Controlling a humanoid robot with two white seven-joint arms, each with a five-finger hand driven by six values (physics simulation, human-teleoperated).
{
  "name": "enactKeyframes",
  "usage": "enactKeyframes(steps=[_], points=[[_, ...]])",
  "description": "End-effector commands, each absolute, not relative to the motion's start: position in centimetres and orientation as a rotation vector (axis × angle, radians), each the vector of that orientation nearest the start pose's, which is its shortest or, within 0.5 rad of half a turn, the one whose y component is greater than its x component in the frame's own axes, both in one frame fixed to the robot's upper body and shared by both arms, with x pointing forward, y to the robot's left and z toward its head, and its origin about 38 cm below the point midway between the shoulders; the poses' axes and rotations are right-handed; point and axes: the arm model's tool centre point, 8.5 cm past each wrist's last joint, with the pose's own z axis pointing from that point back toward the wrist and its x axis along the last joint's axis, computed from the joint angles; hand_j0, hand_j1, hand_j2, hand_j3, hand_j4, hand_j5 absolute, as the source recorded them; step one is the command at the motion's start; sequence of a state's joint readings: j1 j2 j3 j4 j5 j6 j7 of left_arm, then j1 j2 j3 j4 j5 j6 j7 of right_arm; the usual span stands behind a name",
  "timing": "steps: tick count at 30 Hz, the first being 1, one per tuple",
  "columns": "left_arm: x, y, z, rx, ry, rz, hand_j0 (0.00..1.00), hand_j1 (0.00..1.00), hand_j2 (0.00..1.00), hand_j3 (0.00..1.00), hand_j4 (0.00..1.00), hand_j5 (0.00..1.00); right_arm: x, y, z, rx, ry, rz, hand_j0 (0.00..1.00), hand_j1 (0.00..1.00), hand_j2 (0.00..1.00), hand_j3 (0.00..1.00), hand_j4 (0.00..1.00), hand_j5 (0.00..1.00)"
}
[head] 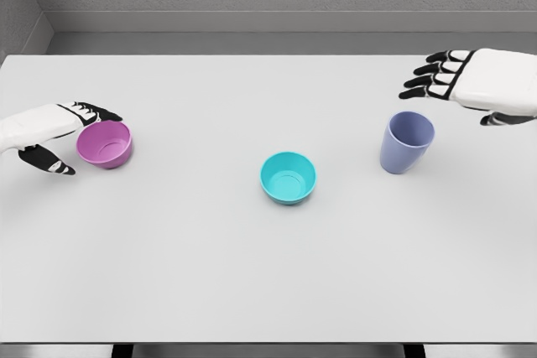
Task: Stacking bowl and cup with both arms
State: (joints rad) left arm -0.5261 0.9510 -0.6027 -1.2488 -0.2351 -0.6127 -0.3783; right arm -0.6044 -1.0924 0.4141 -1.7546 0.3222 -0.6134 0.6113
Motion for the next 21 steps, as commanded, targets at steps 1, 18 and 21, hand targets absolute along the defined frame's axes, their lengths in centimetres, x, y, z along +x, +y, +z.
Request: enactKeyframes(steps=[1,18,21], points=[[42.1,40.7,18.0,0.397,-1.339,-1.762,1.00,1.00,1.00,1.00,1.00,1.00,38.2,-33.4,32.7,0.839,1.782,-2.931,1.00,1.00,1.00,1.00,1.00,1.00],[43.6,39.6,18.4,0.349,-1.275,-1.820,1.00,1.00,1.00,1.00,1.00,1.00,39.2,-35.0,35.5,0.987,1.817,-2.882,1.00,1.00,1.00,1.00,1.00,1.00],[44.1,40.0,19.1,0.370,-1.277,-1.810,1.00,1.00,1.00,1.00,1.00,1.00,39.2,-34.0,32.8,0.861,1.781,-2.956,1.00,1.00,1.00,1.00,1.00,1.00]])
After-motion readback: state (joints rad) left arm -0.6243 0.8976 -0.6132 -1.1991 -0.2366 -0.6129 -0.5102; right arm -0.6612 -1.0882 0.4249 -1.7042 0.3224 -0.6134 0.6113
